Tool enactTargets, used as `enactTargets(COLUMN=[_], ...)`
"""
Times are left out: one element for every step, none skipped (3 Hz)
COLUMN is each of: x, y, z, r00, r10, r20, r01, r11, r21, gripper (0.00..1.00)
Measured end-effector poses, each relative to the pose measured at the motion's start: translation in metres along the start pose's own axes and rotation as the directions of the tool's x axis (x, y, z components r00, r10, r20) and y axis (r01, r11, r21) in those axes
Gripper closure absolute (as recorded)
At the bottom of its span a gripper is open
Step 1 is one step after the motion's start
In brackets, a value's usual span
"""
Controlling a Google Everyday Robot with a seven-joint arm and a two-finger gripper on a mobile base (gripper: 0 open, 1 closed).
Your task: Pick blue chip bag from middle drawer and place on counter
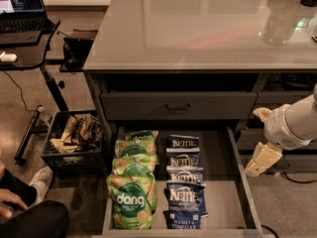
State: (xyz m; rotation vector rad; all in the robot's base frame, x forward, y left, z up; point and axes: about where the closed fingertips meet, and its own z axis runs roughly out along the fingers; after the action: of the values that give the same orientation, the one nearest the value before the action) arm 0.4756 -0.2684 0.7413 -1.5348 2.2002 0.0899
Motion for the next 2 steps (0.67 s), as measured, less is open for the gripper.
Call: enactTargets(x=[0.02, 0.039], y=[0.02, 0.04], z=[0.036, 0.082], r00=[0.997, 0.987], r10=[0.064, 0.112], r20=[0.047, 0.118], r01=[-0.061, -0.099], r11=[0.997, 0.9893], r21=[-0.048, -0.107], gripper=[0.0, 0.0])
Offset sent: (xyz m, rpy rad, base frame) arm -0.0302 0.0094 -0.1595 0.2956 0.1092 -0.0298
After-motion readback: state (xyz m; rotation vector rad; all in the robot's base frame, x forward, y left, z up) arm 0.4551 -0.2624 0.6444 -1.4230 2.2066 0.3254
